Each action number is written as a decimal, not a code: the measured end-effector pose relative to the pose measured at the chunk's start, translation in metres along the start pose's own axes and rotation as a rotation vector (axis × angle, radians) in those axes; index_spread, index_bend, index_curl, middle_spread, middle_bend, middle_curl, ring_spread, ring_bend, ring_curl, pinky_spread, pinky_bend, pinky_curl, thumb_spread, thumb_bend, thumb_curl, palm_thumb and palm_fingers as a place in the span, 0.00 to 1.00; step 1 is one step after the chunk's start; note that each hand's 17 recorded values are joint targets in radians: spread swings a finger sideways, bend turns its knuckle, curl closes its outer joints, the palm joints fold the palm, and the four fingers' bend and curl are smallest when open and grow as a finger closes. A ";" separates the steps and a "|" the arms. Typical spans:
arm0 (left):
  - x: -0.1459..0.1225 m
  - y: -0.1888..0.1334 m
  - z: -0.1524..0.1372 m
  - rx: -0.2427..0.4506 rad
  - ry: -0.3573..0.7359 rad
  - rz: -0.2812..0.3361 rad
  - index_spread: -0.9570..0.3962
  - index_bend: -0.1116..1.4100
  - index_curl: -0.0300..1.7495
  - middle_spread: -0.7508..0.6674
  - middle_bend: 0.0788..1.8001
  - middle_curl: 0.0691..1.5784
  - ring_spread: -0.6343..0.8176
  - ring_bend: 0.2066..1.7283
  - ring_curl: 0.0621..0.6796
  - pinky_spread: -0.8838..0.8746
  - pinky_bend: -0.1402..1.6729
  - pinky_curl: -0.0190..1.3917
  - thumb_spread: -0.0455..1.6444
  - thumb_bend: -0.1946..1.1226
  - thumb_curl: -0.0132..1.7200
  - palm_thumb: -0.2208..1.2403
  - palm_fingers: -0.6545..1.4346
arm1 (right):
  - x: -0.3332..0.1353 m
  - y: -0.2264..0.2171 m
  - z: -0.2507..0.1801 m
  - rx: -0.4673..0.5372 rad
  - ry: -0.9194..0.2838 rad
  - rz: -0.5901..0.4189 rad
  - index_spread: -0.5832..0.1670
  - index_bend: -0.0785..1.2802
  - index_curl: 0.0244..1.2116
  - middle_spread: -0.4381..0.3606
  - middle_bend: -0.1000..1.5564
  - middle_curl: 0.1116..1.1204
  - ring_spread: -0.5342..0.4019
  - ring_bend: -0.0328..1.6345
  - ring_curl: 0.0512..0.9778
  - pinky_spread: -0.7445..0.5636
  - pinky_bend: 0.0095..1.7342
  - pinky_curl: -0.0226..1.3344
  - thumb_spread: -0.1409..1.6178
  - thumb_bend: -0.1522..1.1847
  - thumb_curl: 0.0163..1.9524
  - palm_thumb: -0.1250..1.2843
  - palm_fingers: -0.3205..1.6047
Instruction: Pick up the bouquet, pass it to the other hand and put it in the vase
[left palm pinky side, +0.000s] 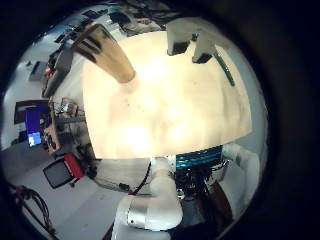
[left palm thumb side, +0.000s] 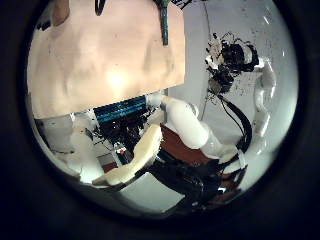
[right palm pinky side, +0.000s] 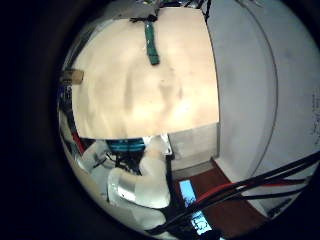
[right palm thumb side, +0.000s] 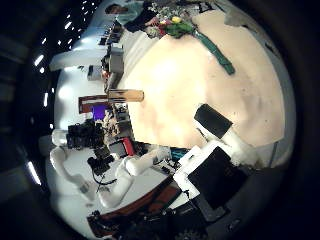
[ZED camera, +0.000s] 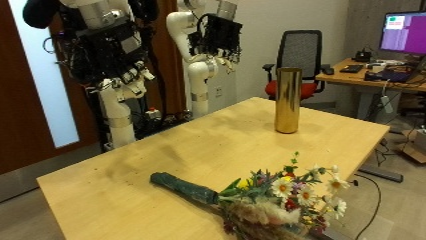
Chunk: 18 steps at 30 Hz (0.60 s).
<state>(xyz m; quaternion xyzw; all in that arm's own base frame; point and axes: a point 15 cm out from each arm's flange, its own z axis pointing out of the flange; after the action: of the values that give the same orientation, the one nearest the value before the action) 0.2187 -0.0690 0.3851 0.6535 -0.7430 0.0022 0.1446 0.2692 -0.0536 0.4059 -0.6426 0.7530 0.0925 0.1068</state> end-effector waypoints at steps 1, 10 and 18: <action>-0.001 0.000 0.001 -0.002 -0.002 0.001 0.69 0.17 0.16 0.80 0.11 0.17 0.75 0.33 0.21 0.77 0.32 0.22 0.62 0.13 0.18 0.44 0.32 | 0.001 -0.004 0.001 0.006 0.000 0.002 0.32 0.18 0.21 0.53 0.42 0.26 0.60 0.49 0.13 0.75 0.39 0.11 0.70 0.10 0.21 0.62 0.32; -0.002 -0.003 0.001 -0.011 -0.007 0.028 0.69 0.17 0.16 0.80 0.11 0.17 0.75 0.33 0.22 0.77 0.32 0.23 0.61 0.13 0.18 0.44 0.32 | -0.001 -0.028 0.031 -0.080 -0.096 0.046 0.45 0.20 0.25 0.56 0.40 0.25 0.60 0.47 0.11 0.75 0.36 0.09 0.71 0.10 0.20 0.61 0.36; -0.003 -0.003 0.005 -0.022 -0.010 0.100 0.70 0.17 0.17 0.79 0.11 0.17 0.75 0.31 0.20 0.77 0.30 0.22 0.61 0.13 0.18 0.44 0.34 | -0.003 -0.070 0.042 -0.020 -0.077 0.198 0.53 0.19 0.26 0.62 0.39 0.25 0.59 0.47 0.10 0.71 0.34 0.08 0.71 0.10 0.20 0.59 0.37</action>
<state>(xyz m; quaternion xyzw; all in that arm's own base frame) 0.2209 -0.0671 0.3788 0.6141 -0.7753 -0.0019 0.1477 0.3406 -0.0503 0.3662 -0.5621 0.8072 0.1345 0.1197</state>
